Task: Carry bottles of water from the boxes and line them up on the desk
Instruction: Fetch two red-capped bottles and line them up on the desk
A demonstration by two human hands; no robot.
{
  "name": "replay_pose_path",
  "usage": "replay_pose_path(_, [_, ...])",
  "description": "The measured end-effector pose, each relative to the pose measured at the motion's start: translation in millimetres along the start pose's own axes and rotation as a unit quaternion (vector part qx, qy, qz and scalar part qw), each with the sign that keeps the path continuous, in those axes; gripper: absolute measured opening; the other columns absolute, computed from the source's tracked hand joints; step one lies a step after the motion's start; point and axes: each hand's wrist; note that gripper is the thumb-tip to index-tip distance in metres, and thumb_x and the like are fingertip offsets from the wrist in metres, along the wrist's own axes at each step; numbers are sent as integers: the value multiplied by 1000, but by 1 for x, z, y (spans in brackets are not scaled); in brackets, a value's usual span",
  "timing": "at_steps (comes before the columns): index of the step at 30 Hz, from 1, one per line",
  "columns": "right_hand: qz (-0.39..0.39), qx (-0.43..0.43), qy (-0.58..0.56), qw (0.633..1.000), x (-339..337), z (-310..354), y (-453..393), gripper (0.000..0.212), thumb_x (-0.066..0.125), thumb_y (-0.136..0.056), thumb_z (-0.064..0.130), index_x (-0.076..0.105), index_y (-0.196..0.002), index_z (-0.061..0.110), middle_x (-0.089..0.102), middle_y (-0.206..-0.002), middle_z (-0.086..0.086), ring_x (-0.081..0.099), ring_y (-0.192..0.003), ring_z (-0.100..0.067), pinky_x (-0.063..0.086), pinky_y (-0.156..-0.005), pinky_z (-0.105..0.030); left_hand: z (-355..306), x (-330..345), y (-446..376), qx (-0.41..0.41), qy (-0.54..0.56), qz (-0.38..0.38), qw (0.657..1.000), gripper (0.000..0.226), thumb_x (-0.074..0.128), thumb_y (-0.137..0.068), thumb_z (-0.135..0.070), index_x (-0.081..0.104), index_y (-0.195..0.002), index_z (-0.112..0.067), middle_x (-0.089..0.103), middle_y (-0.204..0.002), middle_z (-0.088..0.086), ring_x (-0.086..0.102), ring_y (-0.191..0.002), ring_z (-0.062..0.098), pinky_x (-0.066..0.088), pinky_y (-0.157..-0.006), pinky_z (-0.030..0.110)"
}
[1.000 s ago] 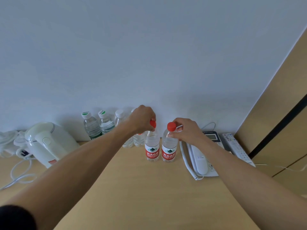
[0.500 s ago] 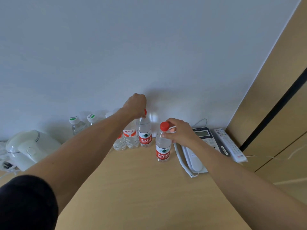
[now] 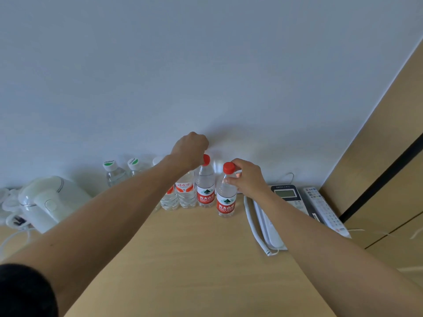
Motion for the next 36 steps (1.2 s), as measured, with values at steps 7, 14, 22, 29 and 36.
replay_pose_path(7, [-46,6,-14,999,7,6,-29,29,84,-70,10,68,-94,7,55,-74,6,53,-80,-21,40,-73,-31,7,6,5,-9,15,-24,1000,32,70,-93,-12,66,-124,-12,67,-119,10,65,-104,27,56,-90,36])
replay_pose_path(14, [-76,-8,-24,997,11,-1,-27,36,86,-68,12,67,-98,9,60,-81,3,53,-77,-16,41,-72,-24,3,15,3,-17,27,-12,999,33,69,-93,-17,66,-125,-12,67,-119,11,65,-105,30,56,-88,38])
replay_pose_path(22, [-70,3,-6,998,7,2,-28,38,87,-69,16,53,-85,17,46,-67,14,49,-74,-16,30,-59,-17,-3,18,0,-25,7,-7,1000,19,68,-93,-15,72,-110,-7,70,-108,11,66,-99,29,53,-80,34])
replay_pose_path(29, [-43,-3,22,999,1,5,-27,29,82,-74,15,59,-92,12,58,-81,3,52,-81,-19,36,-72,-25,-2,19,2,-35,10,-10,999,25,69,-93,-20,69,-116,-9,69,-112,10,66,-100,29,57,-86,39])
replay_pose_path(36, [2,-21,28,999,-15,9,-29,41,71,-78,-2,63,-116,9,67,-113,-7,64,-101,-24,50,-93,-34,8,14,9,-52,23,-19,998,45,72,-91,-25,60,-134,-19,67,-123,5,63,-111,26,55,-91,41])
Point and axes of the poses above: each hand's wrist, its own y-axis away from the middle knuckle, its own x-axis out of the palm, z = x × y
